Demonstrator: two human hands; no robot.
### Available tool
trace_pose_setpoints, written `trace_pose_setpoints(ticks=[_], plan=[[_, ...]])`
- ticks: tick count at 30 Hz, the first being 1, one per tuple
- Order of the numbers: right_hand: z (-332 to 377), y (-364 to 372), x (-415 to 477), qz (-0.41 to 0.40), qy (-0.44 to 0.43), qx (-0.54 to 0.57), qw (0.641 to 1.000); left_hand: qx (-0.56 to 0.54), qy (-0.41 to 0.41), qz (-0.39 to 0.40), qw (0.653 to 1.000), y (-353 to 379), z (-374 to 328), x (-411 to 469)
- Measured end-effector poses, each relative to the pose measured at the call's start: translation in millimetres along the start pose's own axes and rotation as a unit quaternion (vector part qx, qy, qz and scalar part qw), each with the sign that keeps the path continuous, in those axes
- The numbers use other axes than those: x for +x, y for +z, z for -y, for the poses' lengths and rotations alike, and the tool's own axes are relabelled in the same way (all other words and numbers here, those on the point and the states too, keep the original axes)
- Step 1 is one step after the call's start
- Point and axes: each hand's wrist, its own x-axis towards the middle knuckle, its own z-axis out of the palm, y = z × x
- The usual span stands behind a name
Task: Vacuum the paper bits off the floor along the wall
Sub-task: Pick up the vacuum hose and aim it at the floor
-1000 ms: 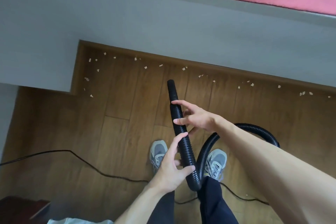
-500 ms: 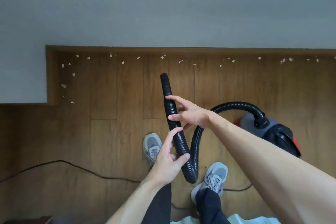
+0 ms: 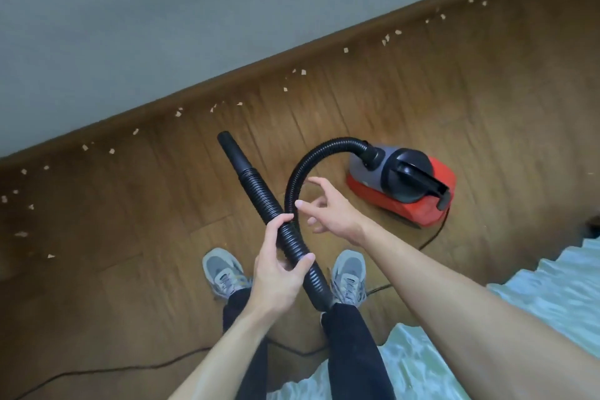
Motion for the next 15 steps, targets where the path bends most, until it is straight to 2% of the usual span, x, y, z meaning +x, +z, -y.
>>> trace_pose_setpoints(ticks=[4, 7, 15], plan=[[-59, -58, -23, -0.087, 0.04, 0.01, 0.995, 0.055, 0.007, -0.014, 0.998, 56, -2, 6], [-104, -97, -37, -0.136, 0.069, -0.002, 0.988, 0.051, -0.006, -0.016, 0.999, 99, 0, 10], [-189, -173, -39, -0.214, 0.115, 0.012, 0.97, 0.076, -0.026, -0.044, 0.996, 198, 21, 27]])
